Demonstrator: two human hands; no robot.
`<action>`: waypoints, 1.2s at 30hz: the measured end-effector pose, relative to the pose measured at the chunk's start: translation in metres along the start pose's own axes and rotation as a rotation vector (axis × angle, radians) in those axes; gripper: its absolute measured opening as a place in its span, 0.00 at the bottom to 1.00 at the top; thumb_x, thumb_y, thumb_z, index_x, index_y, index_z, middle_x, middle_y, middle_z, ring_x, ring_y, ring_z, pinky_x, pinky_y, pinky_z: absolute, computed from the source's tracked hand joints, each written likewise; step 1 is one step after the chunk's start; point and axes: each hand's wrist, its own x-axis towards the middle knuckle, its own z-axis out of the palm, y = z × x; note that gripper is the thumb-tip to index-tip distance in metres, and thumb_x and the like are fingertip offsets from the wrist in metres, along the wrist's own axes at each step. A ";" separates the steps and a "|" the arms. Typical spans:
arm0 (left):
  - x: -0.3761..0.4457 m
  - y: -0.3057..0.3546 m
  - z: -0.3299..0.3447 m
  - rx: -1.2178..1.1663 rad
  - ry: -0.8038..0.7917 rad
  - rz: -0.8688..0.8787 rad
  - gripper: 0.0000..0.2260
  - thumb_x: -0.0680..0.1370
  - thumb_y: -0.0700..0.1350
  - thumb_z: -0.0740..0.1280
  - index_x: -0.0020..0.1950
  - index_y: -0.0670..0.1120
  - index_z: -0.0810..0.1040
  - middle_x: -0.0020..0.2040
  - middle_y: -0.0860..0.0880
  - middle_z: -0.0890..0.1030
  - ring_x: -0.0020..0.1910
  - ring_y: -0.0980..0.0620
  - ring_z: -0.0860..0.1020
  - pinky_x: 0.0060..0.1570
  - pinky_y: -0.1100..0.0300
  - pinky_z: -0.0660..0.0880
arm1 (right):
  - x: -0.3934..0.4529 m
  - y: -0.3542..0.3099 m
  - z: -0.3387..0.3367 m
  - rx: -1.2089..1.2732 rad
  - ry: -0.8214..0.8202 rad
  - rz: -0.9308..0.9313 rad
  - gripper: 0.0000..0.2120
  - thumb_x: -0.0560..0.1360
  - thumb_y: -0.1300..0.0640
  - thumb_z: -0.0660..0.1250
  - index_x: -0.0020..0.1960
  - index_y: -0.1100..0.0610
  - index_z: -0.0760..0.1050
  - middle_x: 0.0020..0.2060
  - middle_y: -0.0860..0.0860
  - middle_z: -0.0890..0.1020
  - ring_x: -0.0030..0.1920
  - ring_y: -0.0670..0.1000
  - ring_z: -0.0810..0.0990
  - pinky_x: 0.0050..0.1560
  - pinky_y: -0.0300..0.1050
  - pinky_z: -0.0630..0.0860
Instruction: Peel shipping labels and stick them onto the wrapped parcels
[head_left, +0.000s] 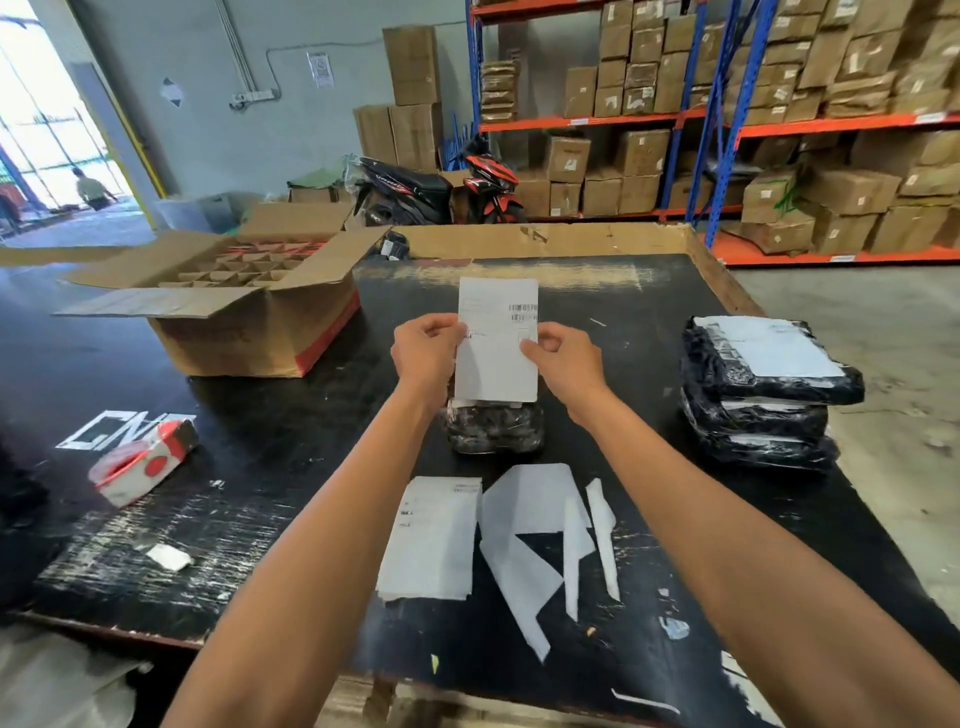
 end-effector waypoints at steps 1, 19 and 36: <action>0.009 -0.001 -0.003 -0.001 -0.003 -0.001 0.03 0.76 0.38 0.72 0.46 0.45 0.85 0.44 0.46 0.86 0.39 0.52 0.81 0.39 0.58 0.79 | 0.005 -0.002 0.004 -0.028 -0.008 -0.010 0.08 0.79 0.58 0.68 0.56 0.51 0.82 0.48 0.47 0.86 0.51 0.48 0.83 0.56 0.45 0.79; 0.088 -0.042 -0.008 0.036 -0.139 -0.096 0.05 0.76 0.36 0.71 0.47 0.44 0.85 0.45 0.45 0.87 0.42 0.46 0.83 0.39 0.53 0.82 | 0.050 0.002 0.046 -0.270 0.085 0.055 0.22 0.76 0.60 0.71 0.68 0.54 0.72 0.46 0.50 0.84 0.49 0.49 0.81 0.53 0.48 0.78; 0.061 -0.061 -0.014 0.346 -0.274 0.460 0.22 0.75 0.38 0.70 0.68 0.49 0.78 0.59 0.51 0.84 0.55 0.54 0.81 0.57 0.52 0.79 | 0.036 0.024 0.071 -0.522 0.263 -0.237 0.16 0.75 0.64 0.72 0.60 0.55 0.72 0.59 0.53 0.71 0.59 0.53 0.71 0.59 0.49 0.74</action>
